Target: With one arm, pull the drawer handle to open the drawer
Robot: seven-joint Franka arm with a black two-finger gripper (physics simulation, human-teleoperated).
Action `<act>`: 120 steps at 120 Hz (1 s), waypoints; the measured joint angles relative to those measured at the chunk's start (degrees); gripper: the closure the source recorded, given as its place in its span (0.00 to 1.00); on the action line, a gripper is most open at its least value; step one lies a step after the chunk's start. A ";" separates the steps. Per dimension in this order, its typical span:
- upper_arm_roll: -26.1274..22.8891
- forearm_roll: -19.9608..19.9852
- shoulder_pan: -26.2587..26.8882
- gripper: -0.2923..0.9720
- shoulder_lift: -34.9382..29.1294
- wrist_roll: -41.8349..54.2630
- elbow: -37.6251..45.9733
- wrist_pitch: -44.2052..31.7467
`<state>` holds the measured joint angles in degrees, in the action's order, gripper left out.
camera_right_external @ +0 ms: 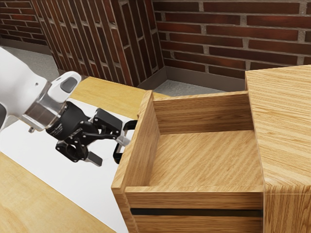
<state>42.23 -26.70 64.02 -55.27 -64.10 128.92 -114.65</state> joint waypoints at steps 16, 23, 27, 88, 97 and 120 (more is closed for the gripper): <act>-0.02 0.15 -0.63 0.24 -0.27 0.00 0.27 0.53; -0.03 0.18 -1.11 0.24 -0.30 0.02 0.29 0.79; -0.03 0.19 -1.47 0.24 -0.33 0.03 0.29 0.95; -4.73 1.31 -8.00 0.24 -1.06 0.17 2.72 2.41; -4.88 1.49 -8.47 0.24 -1.35 0.18 2.85 2.62; -5.41 1.65 -10.32 0.24 -2.51 0.21 3.91 3.06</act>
<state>36.82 -25.05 53.70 -57.78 -63.90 132.83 -111.59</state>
